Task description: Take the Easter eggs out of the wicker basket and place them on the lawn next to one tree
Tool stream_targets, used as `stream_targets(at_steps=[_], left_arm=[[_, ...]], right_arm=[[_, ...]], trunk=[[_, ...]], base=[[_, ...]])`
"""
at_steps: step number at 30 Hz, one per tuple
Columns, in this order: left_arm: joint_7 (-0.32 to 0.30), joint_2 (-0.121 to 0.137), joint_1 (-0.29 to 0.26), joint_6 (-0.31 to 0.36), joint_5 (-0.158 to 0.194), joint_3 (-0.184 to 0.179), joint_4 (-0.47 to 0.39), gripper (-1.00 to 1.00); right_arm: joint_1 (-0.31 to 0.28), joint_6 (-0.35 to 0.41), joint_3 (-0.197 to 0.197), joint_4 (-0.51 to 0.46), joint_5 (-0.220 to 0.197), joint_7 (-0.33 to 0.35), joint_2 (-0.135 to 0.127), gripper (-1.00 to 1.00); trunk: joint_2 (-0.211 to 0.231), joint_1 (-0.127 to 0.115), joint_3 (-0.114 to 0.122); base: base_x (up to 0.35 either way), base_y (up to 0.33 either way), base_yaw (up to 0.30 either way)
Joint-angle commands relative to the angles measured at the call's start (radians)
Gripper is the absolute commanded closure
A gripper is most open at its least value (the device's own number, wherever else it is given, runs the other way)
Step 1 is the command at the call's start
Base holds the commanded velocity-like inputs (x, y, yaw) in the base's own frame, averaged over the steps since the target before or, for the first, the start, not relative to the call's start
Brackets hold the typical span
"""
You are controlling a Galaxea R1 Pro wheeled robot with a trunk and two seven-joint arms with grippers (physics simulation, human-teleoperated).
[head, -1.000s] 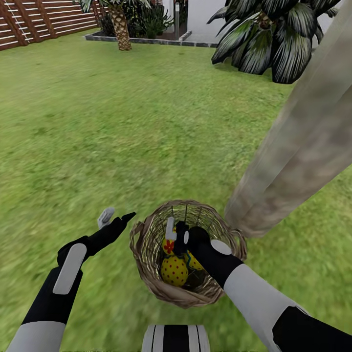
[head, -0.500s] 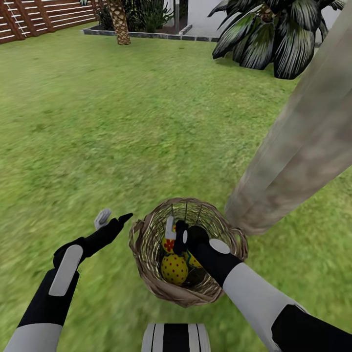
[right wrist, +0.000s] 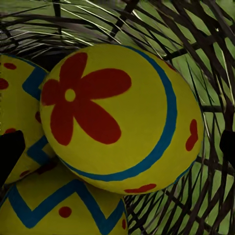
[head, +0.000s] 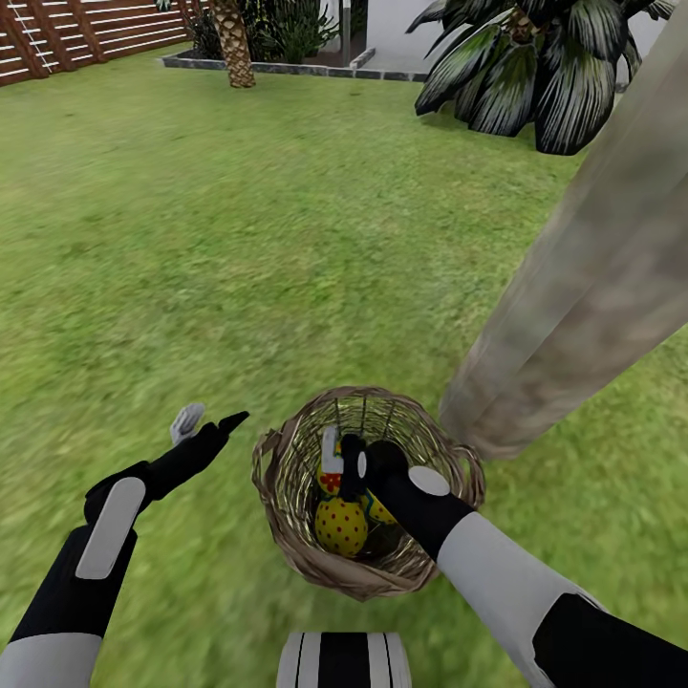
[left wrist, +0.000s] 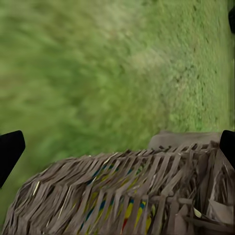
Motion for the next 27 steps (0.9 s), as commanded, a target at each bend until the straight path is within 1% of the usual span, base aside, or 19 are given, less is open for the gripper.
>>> stream_targets(at_steps=[1,3,4,5,7,9,12,14,20,21,23,27], left_arm=[[-0.007,-0.001,0.0,0.005,-0.001,0.002,0.0,-1.0],[-0.007,-0.001,0.0,0.005,-0.001,0.001,0.0,-1.0],[-0.007,-0.001,0.0,0.005,-0.001,0.0,0.0,-1.0],[-0.007,-0.001,0.0,0.005,-0.001,0.0,0.0,-1.0],[-0.007,-0.001,0.0,0.004,-0.001,0.0,0.0,-1.0],[-0.007,-0.001,0.0,0.003,-0.001,0.0,0.001,-1.0],[-0.007,-0.001,0.0,0.003,-0.001,0.0,0.001,-1.0],[-0.007,-0.001,0.0,0.003,-0.001,0.0,0.001,-1.0],[-0.008,-0.001,0.0,0.004,-0.001,0.001,0.001,-1.0],[-0.008,-0.001,0.0,0.004,-0.001,0.001,0.001,-1.0],[-0.008,-0.001,0.0,0.004,-0.001,0.001,0.001,-1.0],[-0.008,-0.001,0.0,0.005,-0.001,0.001,0.001,-1.0]], right_arm=[[-0.001,-0.001,0.007,-0.002,0.007,0.007,0.0,-1.0],[-0.001,-0.012,0.019,-0.002,0.008,0.018,-0.001,-1.0],[-0.001,-0.042,0.035,-0.003,0.012,0.04,-0.001,-1.0],[-0.001,-0.099,0.043,-0.003,0.066,0.103,-0.001,-1.0],[-0.001,-0.113,0.042,-0.003,0.093,0.117,-0.001,-1.0],[-0.001,-0.12,0.04,-0.003,0.106,0.124,-0.001,-1.0],[-0.001,-0.122,0.039,-0.003,0.11,0.126,-0.001,-1.0],[-0.001,-0.122,0.039,-0.002,0.111,0.126,-0.001,-1.0],[-0.001,-0.121,0.039,-0.002,0.111,0.127,-0.001,-1.0],[-0.001,-0.121,0.039,-0.002,0.111,0.127,-0.002,-1.0],[-0.001,-0.121,0.038,-0.003,0.111,0.127,-0.008,-1.0],[-0.001,-0.121,0.038,-0.006,0.111,0.127,-0.025,-1.0]], trunk=[[0.0,0.0,-0.001],[0.0,0.0,-0.001],[0.0,0.0,-0.001],[0.0,0.0,-0.001],[0.0,0.0,-0.001],[0.0,0.0,-0.001],[0.0,0.0,-0.001],[-0.001,0.001,-0.008],[-0.001,0.001,-0.008],[-0.001,0.001,-0.012],[-0.001,0.002,-0.02],[-0.001,0.002,-0.02]], base=[[0.0,0.0,0.0],[0.0,0.0,0.0],[0.0,0.0,0.0],[0.0,0.0,0.0],[0.0,0.0,0.0],[0.0,0.0,0.0],[0.0,0.0,0.0],[0.0,0.0,0.0],[0.0,0.0,0.0],[0.0,0.0,0.0],[0.0,0.0,0.0],[0.0,0.0,0.0]])
